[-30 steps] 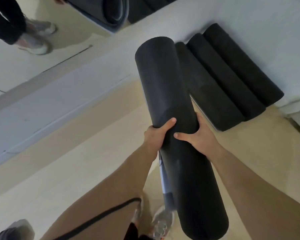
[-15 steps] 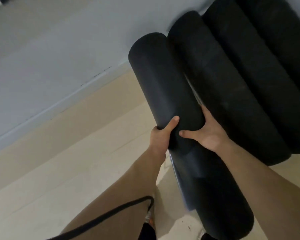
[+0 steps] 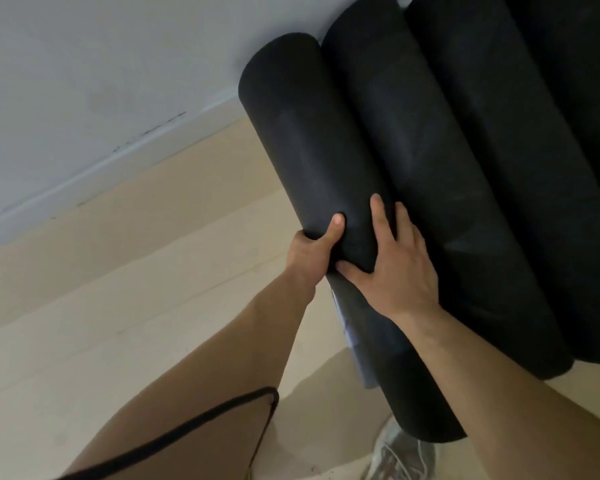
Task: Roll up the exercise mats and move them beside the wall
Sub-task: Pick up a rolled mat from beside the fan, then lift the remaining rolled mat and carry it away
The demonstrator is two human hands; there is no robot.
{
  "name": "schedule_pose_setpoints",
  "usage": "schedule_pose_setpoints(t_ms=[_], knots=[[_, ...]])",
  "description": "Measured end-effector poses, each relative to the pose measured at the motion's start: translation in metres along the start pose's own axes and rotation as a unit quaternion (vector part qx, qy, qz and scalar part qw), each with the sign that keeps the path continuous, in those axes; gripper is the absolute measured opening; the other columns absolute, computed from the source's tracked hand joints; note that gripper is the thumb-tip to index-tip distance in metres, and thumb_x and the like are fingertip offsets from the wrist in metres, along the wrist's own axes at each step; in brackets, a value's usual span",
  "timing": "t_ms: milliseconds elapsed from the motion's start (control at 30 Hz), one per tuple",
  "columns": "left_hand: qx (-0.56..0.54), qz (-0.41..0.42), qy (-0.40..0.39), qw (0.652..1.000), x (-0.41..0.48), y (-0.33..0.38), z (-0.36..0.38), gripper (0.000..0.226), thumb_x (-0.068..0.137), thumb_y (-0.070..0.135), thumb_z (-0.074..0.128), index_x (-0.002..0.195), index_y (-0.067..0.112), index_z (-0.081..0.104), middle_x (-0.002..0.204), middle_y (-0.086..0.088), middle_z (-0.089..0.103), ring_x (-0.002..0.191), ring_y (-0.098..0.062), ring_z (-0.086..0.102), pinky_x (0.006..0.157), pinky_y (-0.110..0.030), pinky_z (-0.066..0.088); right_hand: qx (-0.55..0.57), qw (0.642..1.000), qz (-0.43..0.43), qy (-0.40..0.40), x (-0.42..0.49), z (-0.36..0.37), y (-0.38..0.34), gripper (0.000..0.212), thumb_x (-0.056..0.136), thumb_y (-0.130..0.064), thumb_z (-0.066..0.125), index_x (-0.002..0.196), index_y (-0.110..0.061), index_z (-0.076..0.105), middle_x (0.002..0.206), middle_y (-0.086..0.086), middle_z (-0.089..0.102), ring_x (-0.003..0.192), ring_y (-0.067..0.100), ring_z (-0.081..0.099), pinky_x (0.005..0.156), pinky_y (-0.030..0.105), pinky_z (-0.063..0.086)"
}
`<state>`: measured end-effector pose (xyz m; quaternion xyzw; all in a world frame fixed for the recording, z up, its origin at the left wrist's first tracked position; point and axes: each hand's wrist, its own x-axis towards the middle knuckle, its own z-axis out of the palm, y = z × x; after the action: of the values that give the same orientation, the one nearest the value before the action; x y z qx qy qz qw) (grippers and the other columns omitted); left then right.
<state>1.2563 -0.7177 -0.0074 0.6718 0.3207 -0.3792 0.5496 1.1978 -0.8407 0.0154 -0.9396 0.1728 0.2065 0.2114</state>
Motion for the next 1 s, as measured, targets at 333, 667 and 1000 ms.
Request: schedule_pose_setpoints(t_ms=[333, 667, 1000], knots=[[0.445, 0.088, 0.011, 0.891, -0.073, 0.042, -0.061, 0.08, 0.099, 0.069, 0.045, 0.157, 0.014, 0.036, 0.158, -0.006, 0.047, 0.137, -0.032, 0.052, 0.103, -0.041, 0.047, -0.026, 0.994, 0.076, -0.079, -0.042, -0.061, -0.037, 0.1, 0.093, -0.054, 0.065, 0.163, -0.033, -0.004, 0.168, 0.009, 0.015, 0.148, 0.039, 0.028, 0.115, 0.051, 0.037], [0.421, 0.063, 0.07, 0.902, -0.213, 0.038, -0.208, 0.059, 0.101, 0.05, 0.054, 0.152, 0.021, 0.049, 0.151, -0.004, 0.053, 0.137, -0.027, 0.051, 0.11, -0.042, 0.044, -0.112, 0.985, -0.037, -0.128, -0.133, -0.126, -0.164, 0.081, 0.097, -0.046, 0.057, 0.162, -0.028, 0.012, 0.155, 0.006, 0.035, 0.131, 0.032, 0.044, 0.1, 0.048, 0.049], [0.287, 0.003, 0.163, 0.944, -0.339, -0.109, -0.382, 0.058, 0.102, 0.049, 0.054, 0.152, 0.02, 0.047, 0.15, -0.004, 0.051, 0.135, -0.026, 0.052, 0.108, -0.041, 0.045, -0.221, 0.927, -0.227, -0.203, -0.271, -0.047, -0.361, 0.073, 0.097, -0.043, 0.057, 0.159, -0.025, 0.024, 0.156, 0.007, 0.036, 0.133, 0.035, 0.043, 0.1, 0.043, 0.044]])
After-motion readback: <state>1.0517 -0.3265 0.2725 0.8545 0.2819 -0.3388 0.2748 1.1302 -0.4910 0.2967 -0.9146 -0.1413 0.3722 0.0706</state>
